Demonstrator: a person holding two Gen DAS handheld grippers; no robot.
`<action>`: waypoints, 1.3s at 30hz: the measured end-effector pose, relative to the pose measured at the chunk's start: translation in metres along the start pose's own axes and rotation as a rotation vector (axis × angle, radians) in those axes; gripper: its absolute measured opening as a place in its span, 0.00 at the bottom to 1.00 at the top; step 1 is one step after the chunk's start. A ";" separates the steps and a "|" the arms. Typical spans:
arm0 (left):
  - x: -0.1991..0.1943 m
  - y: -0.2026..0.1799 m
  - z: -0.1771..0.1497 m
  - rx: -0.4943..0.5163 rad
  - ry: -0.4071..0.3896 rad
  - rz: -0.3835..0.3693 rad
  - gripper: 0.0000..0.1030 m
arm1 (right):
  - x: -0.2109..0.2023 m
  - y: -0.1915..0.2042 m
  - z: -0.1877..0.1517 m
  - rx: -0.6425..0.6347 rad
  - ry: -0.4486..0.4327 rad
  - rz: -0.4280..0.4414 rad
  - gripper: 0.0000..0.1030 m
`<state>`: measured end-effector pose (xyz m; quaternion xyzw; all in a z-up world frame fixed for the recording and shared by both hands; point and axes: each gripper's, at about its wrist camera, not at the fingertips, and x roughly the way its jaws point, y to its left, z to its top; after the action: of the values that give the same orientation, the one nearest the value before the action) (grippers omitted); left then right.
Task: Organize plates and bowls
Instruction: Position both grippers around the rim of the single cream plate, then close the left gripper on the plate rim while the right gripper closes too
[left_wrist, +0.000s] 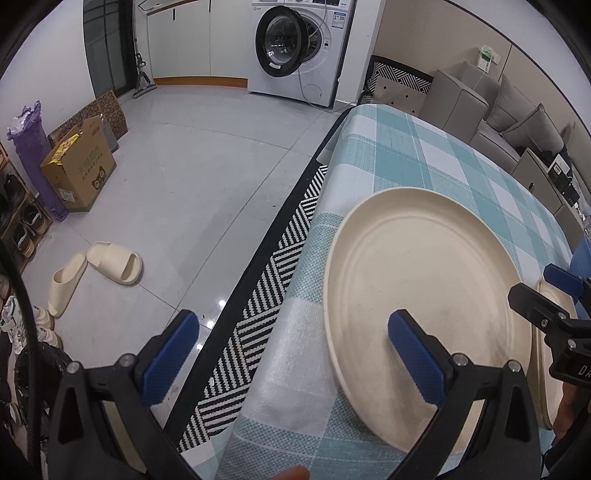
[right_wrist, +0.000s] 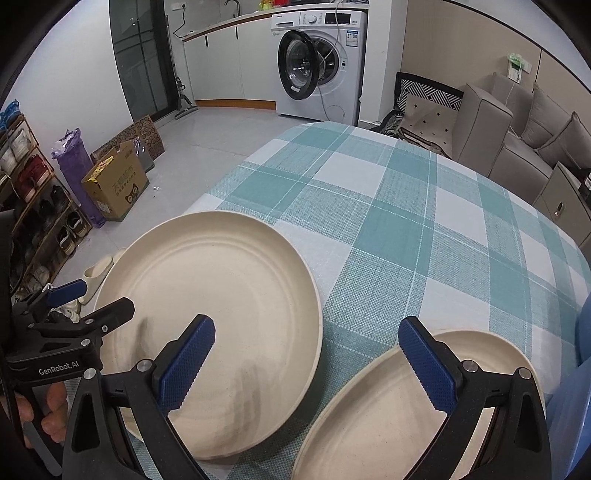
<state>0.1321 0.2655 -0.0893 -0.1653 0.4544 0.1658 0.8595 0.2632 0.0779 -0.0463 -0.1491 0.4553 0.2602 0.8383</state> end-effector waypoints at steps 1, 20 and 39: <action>0.000 0.001 0.000 -0.002 0.000 0.001 1.00 | 0.001 0.000 0.000 0.002 0.004 -0.002 0.98; -0.004 0.001 -0.001 0.015 -0.020 -0.035 0.67 | 0.012 0.005 -0.006 -0.013 0.040 -0.001 0.68; -0.008 -0.016 -0.004 0.092 -0.036 -0.064 0.18 | 0.004 0.007 -0.014 -0.032 0.023 -0.032 0.31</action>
<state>0.1315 0.2484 -0.0825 -0.1370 0.4404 0.1199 0.8792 0.2513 0.0781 -0.0571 -0.1728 0.4584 0.2521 0.8345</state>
